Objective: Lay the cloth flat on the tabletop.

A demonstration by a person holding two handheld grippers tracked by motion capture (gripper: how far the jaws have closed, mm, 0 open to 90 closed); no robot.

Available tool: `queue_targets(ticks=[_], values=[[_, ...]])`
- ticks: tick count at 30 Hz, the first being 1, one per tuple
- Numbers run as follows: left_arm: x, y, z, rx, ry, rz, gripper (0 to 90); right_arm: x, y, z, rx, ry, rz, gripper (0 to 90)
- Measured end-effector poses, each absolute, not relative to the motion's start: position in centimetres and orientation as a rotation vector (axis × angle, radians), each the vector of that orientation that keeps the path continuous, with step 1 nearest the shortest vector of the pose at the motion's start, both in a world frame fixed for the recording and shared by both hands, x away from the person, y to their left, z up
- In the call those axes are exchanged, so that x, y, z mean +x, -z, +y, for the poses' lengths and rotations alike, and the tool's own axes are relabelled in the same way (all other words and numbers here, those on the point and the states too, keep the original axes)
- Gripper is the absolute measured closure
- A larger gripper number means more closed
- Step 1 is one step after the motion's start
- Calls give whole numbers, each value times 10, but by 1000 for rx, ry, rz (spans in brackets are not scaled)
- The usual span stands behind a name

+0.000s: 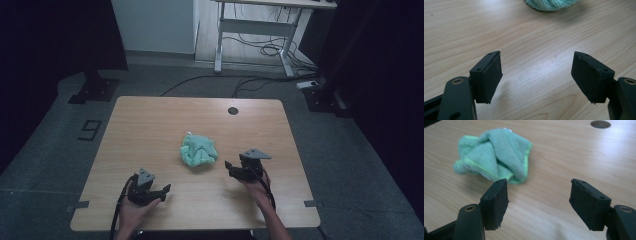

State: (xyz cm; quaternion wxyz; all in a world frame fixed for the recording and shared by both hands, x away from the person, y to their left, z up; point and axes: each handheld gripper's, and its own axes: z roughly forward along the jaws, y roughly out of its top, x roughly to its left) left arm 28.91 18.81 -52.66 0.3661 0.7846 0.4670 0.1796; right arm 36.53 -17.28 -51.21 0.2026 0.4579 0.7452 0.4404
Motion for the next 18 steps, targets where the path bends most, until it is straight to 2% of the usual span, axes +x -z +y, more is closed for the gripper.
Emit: queue_targets(ticks=[18], values=[[289,530,189,2031,-437,1206,249,395,508,-132,1220,-1251,2145,312]])
